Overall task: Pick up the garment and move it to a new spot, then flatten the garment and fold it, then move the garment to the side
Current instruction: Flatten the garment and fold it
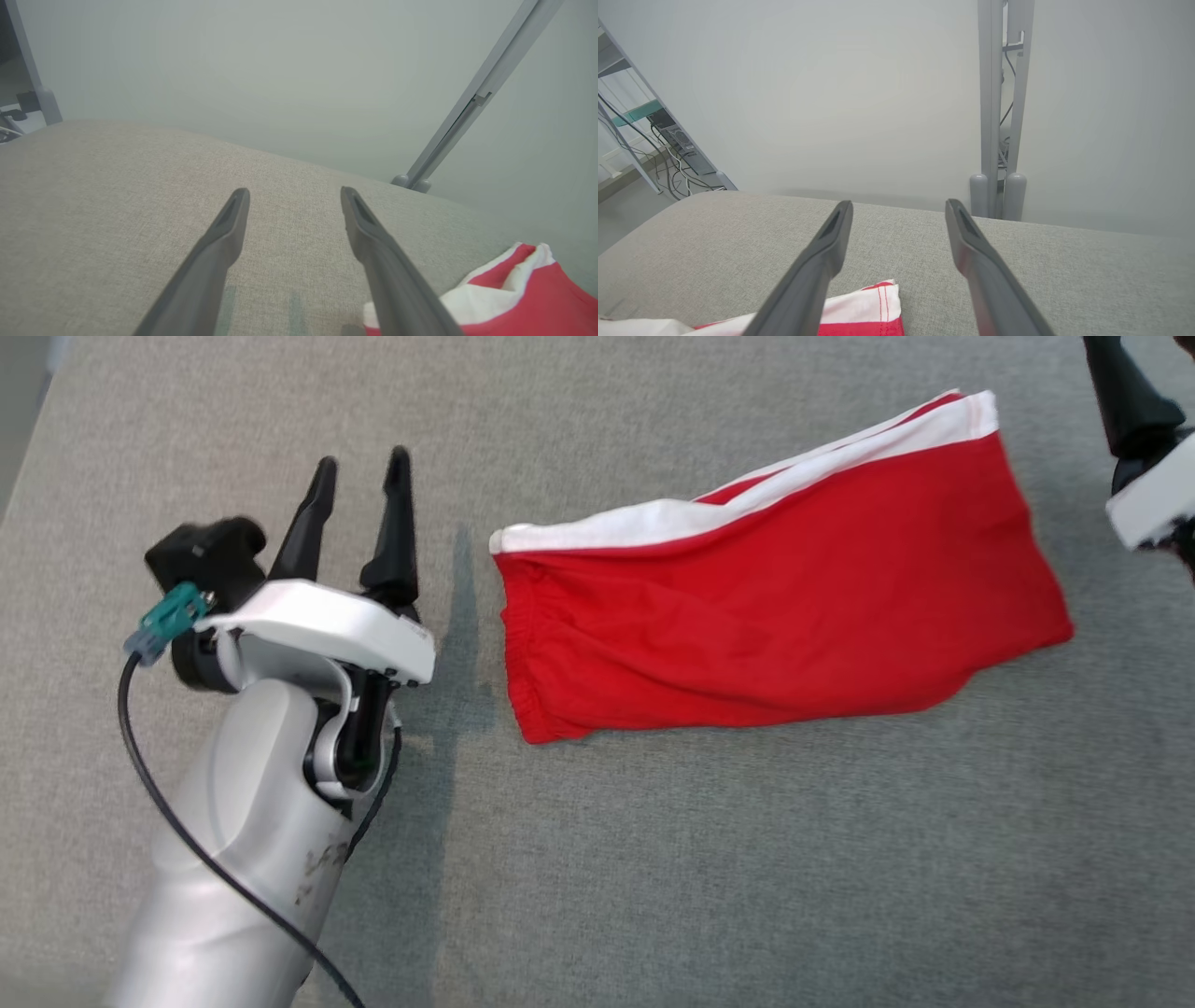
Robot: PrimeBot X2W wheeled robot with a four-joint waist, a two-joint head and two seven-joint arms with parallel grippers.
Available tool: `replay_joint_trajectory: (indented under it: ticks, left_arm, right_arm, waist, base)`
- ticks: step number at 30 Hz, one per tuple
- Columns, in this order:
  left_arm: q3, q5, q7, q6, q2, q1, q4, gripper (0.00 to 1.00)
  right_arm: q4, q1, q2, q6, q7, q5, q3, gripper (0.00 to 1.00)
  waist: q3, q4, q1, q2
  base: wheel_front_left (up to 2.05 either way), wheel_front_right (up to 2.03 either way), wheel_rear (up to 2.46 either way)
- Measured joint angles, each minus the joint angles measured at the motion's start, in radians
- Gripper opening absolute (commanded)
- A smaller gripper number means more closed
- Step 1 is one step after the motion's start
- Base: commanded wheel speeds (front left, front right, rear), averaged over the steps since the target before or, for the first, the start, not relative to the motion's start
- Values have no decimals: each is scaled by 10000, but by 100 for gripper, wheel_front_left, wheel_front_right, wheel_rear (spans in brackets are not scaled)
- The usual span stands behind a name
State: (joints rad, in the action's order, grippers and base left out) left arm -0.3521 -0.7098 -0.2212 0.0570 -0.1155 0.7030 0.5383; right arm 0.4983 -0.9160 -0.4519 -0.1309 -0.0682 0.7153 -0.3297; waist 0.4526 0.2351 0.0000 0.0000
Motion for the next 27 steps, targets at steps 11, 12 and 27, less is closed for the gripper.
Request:
replay_joint_trajectory:
  ticks: [11, 12, 27]
  left_arm:
    - [585, 1864, -389, 662, -748, -2709, -1841, 100]
    - [686, 2029, -389, 754, -732, -2977, -2002, 100]
    - [1848, 3772, -391, 209, 405, -6303, -3068, 100]
  right_arm:
    - [-502, 2618, -232, 0, 2980, -2437, -46, 100]
    - [-583, 2869, -169, 0, 3053, -2648, 111, 100]
    - [-2316, 7132, 2082, -2, 3306, -4638, 2828, 100]
  waist:
    - [-1947, -903, 0, 0]
    - [-2081, -969, 0, 0]
    - [-3625, -1609, 0, 0]
  base:
    - [0, 0, 0]
    - [0, 0, 0]
    - [0, 0, 0]
